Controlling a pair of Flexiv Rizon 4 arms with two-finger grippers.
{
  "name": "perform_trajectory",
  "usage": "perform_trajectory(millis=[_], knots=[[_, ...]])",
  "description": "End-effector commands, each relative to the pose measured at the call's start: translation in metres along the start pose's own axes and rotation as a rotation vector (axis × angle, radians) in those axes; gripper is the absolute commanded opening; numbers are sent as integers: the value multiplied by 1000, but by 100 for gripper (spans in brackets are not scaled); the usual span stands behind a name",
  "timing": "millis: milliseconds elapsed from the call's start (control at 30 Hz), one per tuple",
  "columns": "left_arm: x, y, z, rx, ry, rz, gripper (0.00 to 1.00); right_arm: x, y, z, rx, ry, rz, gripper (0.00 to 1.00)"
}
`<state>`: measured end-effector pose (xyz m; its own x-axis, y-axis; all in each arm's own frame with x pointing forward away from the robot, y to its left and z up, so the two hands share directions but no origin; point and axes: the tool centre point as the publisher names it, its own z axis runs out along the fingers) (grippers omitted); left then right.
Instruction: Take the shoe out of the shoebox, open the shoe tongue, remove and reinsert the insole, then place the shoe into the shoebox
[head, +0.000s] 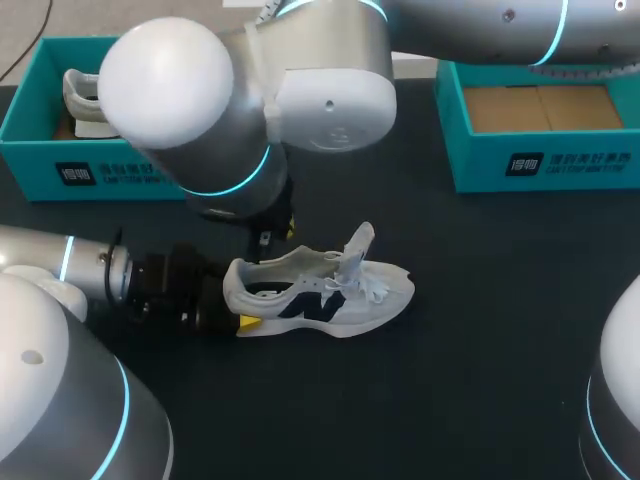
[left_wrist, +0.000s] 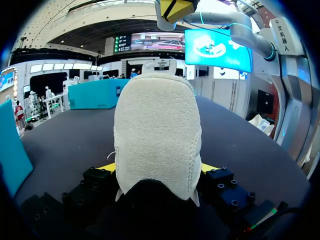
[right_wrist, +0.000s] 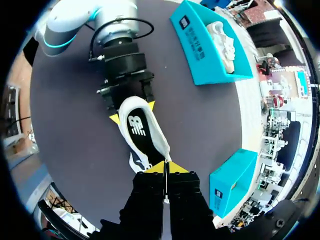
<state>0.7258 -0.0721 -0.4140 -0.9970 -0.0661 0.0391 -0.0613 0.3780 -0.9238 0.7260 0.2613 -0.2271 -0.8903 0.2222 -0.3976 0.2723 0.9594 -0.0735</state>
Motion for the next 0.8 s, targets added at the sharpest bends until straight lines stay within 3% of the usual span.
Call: perform_trajectory(millis=[33, 667, 800], knots=[[1, 1, 0, -2, 0, 0, 0, -7, 4, 2, 108, 156, -294, 0], [1, 1, 0, -2, 0, 0, 0, -7, 4, 2, 108, 156, -294, 0], [1, 1, 0, -2, 0, 0, 0, 7, 4, 27, 39, 166, -280, 0]])
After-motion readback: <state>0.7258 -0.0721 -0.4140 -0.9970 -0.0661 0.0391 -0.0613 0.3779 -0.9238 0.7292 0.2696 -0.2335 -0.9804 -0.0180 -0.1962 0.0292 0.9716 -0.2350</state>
